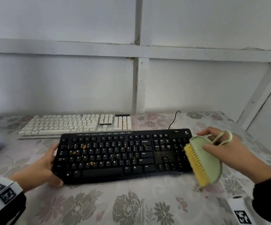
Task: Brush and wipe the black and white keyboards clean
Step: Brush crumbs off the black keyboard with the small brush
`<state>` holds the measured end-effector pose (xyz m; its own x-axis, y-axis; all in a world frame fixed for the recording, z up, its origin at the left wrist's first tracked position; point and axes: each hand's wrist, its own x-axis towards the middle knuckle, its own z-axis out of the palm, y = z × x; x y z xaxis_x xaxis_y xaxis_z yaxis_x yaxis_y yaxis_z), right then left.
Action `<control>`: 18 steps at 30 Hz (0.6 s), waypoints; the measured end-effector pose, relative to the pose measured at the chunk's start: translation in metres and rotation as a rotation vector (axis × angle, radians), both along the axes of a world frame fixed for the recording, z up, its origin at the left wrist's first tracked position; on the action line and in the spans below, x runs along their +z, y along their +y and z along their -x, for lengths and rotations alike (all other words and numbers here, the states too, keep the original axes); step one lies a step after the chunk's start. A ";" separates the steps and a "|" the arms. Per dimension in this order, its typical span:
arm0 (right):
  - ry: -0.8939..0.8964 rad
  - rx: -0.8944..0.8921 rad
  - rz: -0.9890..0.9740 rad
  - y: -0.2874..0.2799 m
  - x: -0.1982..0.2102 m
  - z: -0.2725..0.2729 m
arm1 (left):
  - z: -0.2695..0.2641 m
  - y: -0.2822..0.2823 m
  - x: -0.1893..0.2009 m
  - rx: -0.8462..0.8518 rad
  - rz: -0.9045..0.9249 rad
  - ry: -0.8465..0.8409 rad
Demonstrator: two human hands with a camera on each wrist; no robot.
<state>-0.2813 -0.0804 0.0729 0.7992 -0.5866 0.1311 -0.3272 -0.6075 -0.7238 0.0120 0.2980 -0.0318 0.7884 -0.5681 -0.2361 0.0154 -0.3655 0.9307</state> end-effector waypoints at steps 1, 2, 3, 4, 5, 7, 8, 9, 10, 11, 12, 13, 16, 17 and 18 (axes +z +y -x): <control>-0.045 -0.015 -0.005 -0.002 0.005 -0.003 | 0.000 0.000 0.000 -0.001 0.000 0.001; -0.092 -0.032 -0.009 -0.005 0.009 -0.007 | 0.000 -0.001 0.001 0.001 -0.002 0.002; -0.129 -0.048 -0.013 -0.007 0.012 -0.014 | 0.001 -0.001 0.001 0.005 -0.003 0.003; -0.154 -0.058 -0.018 -0.009 0.014 -0.021 | 0.001 -0.002 0.002 0.008 -0.002 0.005; -0.168 -0.061 -0.017 -0.011 0.015 -0.028 | 0.002 -0.002 0.003 0.008 -0.001 0.005; -0.161 -0.048 -0.018 -0.013 0.014 -0.041 | 0.002 -0.001 0.003 0.004 -0.001 0.007; -0.148 -0.040 -0.023 -0.012 0.012 -0.046 | 0.002 -0.001 0.003 0.003 -0.001 0.007; -0.129 -0.036 -0.028 -0.012 0.011 -0.049 | 0.003 -0.001 0.004 0.001 -0.001 0.006; -0.113 -0.036 -0.031 -0.012 0.008 -0.050 | 0.003 -0.001 0.004 -0.003 -0.001 0.006; -0.100 -0.037 -0.030 -0.011 0.006 -0.049 | 0.003 -0.001 0.004 -0.007 -0.001 0.008; -0.090 -0.039 -0.021 -0.009 0.003 -0.047 | 0.003 -0.001 0.004 -0.008 -0.001 0.011; -0.075 -0.041 -0.002 -0.007 0.000 -0.043 | 0.003 -0.001 0.005 -0.009 0.001 0.015; -0.014 -0.005 0.042 0.003 -0.010 -0.027 | 0.002 -0.001 0.004 -0.015 0.001 0.015; 0.005 0.022 0.038 0.006 -0.011 -0.021 | 0.002 0.000 0.004 -0.017 -0.003 0.016; 0.023 0.042 0.027 0.008 -0.012 -0.016 | 0.002 0.000 0.004 -0.020 -0.004 0.017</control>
